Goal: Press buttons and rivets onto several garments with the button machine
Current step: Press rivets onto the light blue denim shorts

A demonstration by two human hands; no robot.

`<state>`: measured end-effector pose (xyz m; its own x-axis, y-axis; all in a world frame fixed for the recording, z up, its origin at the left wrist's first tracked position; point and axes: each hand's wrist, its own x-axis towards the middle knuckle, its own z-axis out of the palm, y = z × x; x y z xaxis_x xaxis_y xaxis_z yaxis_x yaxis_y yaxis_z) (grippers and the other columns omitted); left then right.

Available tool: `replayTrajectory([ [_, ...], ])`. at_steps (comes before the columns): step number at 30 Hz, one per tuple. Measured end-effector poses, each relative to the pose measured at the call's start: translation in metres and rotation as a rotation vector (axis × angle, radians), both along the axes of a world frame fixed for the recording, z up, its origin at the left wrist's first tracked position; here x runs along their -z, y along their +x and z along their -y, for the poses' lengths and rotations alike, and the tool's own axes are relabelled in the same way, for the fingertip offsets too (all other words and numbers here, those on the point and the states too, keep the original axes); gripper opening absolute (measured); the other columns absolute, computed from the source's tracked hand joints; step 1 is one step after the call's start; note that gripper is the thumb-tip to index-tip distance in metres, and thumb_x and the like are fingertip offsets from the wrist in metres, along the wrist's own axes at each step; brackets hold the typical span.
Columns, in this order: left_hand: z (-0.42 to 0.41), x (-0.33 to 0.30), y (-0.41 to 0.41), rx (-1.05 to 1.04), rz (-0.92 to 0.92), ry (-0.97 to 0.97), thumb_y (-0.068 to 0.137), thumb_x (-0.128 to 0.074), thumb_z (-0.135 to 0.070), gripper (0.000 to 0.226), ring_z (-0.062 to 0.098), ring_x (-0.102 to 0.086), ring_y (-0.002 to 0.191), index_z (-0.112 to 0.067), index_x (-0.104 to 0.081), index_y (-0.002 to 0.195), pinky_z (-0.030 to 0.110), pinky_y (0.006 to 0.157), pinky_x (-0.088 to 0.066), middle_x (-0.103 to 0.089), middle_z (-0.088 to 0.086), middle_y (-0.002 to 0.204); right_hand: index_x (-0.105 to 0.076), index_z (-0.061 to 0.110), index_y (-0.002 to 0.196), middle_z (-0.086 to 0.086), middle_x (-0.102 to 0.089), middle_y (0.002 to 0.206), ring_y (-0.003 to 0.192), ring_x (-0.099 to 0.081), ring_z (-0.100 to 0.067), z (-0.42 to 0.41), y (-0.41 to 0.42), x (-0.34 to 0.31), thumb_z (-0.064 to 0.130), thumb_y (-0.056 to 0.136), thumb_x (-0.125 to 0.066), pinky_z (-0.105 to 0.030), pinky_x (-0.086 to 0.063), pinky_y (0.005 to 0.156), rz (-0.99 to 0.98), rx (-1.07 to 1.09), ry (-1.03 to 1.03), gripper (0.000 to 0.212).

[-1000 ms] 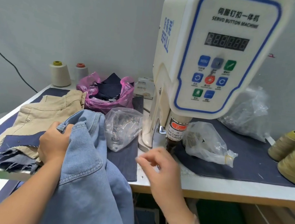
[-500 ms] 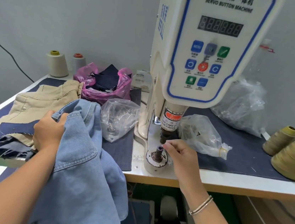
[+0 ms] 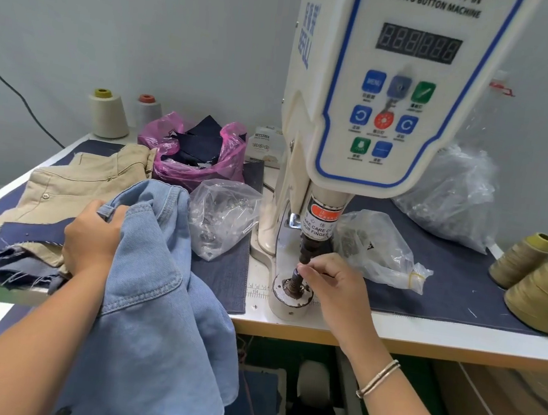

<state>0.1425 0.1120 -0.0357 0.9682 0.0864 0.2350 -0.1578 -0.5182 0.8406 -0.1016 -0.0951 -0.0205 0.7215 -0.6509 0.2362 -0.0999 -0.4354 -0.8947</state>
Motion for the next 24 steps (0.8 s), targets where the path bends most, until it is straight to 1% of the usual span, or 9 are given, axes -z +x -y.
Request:
replayTrajectory([
  [2,0.000,-0.001,-0.001,0.004,0.003,-0.003,0.092,-0.051,-0.031,0.029,0.032,-0.042,0.077,-0.004,-0.060,0.092,0.040,0.067,-0.033,-0.048,0.016,0.077,-0.059,0.034,0.071,0.005,-0.062,0.086,0.083,-0.060,-0.005,-0.001,0.000,-0.001,0.017,0.087,-0.066,-0.010,-0.046,0.072,-0.014,0.014,-0.043,0.024],
  [4,0.000,-0.002,-0.002,0.008,0.004,-0.010,0.081,-0.044,-0.042,0.037,0.032,-0.043,0.076,-0.008,-0.057,0.086,0.040,0.066,-0.033,-0.048,0.016,0.075,-0.059,0.031,0.073,0.006,-0.060,0.086,0.084,-0.059,-0.005,-0.002,0.000,-0.001,0.016,0.087,-0.066,-0.007,-0.045,0.072,-0.021,0.015,-0.067,0.021],
  [6,0.000,-0.002,-0.003,0.002,0.004,-0.009,0.073,-0.038,-0.045,0.041,0.033,-0.044,0.076,-0.010,-0.055,0.084,0.041,0.066,-0.034,-0.049,0.016,0.075,-0.061,0.028,0.077,0.008,-0.060,0.086,0.086,-0.059,-0.005,-0.002,-0.001,-0.001,0.017,0.087,-0.066,-0.007,-0.045,0.073,-0.023,0.011,-0.067,0.016],
  [10,-0.002,-0.001,-0.001,-0.001,0.002,0.007,0.074,-0.038,-0.046,0.046,0.033,-0.045,0.078,-0.008,-0.059,0.091,0.041,0.067,-0.036,-0.052,0.018,0.079,-0.067,0.024,0.085,0.008,-0.061,0.088,0.092,-0.060,-0.007,-0.003,-0.003,0.002,0.016,0.088,-0.064,-0.014,-0.049,0.078,-0.016,-0.008,-0.051,0.009],
  [13,-0.002,-0.001,-0.001,-0.002,-0.005,0.013,0.073,-0.038,-0.045,0.052,0.032,-0.044,0.079,-0.007,-0.061,0.099,0.041,0.068,-0.036,-0.052,0.018,0.082,-0.068,0.030,0.089,0.011,-0.065,0.092,0.095,-0.062,-0.004,-0.006,-0.012,0.004,0.013,0.089,-0.062,-0.016,-0.049,0.080,0.062,0.006,0.004,0.018],
  [16,-0.002,-0.003,-0.005,0.011,-0.015,-0.033,0.071,-0.035,-0.043,0.054,0.031,-0.043,0.082,-0.012,-0.058,0.109,0.041,0.069,-0.035,-0.052,0.015,0.086,-0.069,0.034,0.093,0.016,-0.067,0.093,0.097,-0.062,-0.003,-0.010,-0.028,0.009,0.012,0.090,-0.060,-0.015,-0.048,0.083,0.106,0.028,0.000,0.024],
  [19,-0.009,-0.011,-0.009,0.180,0.052,-0.105,0.073,-0.034,-0.033,0.052,0.033,-0.048,0.088,-0.010,-0.057,0.113,0.042,0.075,-0.038,-0.056,0.018,0.095,-0.070,0.033,0.092,0.015,-0.066,0.091,0.096,-0.061,-0.003,-0.016,-0.041,0.013,0.013,0.090,-0.059,-0.015,-0.046,0.083,0.044,0.004,-0.017,0.023],
  [22,-0.014,-0.034,-0.017,0.398,0.187,-0.120,0.076,-0.034,-0.020,0.041,0.033,-0.052,0.094,-0.002,-0.060,0.103,0.046,0.086,-0.041,-0.058,0.024,0.101,-0.069,0.034,0.092,0.018,-0.065,0.093,0.097,-0.060,-0.001,-0.023,-0.044,0.005,0.012,0.090,-0.059,-0.013,-0.045,0.085,0.027,-0.038,-0.062,0.025],
  [24,-0.010,-0.054,-0.031,0.526,0.269,-0.135,0.077,-0.035,-0.017,0.032,0.019,-0.052,0.091,-0.011,-0.060,0.096,0.037,0.088,-0.041,-0.059,0.011,0.096,-0.065,0.039,0.099,0.023,-0.062,0.100,0.102,-0.058,0.001,-0.034,-0.036,-0.006,0.011,0.090,-0.060,-0.011,-0.043,0.088,0.042,-0.128,-0.106,0.030],
])
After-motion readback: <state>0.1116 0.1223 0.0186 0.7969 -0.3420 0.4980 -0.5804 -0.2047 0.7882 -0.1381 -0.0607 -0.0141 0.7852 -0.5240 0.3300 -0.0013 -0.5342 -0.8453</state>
